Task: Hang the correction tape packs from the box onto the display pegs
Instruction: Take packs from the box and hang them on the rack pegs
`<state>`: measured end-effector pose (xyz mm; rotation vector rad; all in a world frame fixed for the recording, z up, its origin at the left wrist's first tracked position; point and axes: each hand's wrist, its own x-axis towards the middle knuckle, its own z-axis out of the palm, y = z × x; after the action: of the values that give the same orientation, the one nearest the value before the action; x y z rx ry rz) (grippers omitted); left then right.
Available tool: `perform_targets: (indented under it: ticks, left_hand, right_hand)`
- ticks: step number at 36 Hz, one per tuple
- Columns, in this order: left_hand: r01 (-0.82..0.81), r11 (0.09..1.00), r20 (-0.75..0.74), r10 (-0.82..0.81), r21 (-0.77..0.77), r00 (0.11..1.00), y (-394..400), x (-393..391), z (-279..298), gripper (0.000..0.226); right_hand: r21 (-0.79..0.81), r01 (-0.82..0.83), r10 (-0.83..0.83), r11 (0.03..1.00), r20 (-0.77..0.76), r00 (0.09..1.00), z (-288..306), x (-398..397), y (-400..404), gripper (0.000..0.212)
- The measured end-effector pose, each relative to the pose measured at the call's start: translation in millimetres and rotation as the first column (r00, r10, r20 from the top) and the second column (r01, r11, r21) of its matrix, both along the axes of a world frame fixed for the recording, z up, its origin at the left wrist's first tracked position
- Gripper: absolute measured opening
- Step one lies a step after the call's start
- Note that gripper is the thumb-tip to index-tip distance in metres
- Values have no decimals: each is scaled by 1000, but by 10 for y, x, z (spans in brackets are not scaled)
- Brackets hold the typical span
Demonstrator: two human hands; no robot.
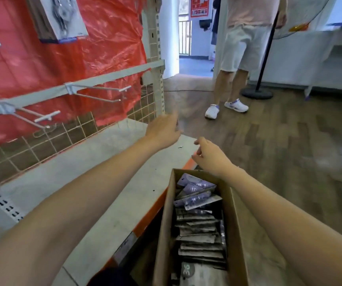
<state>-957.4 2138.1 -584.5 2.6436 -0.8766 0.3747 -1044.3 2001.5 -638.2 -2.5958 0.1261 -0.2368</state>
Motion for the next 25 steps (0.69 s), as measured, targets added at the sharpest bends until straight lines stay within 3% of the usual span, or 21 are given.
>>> perform_targets:
  ticks: [10,18,25]
  left_hand:
    - [-1,973,-187,45,230,981,-146,-153,-1143,31]
    - [66,926,-317,60,372,946,-210,-444,-1850,35]
    - [100,909,-454,105,405,885,-337,-546,-2503,40]
  right_hand:
    - [59,61,-51,996,-147,988,-914,-241,-120,41]
    - [-120,-22,-17,992,-313,950,-1400,-447,-312,43]
    - [-162,-48,-12,986,-353,935,-1510,-404,-479,43]
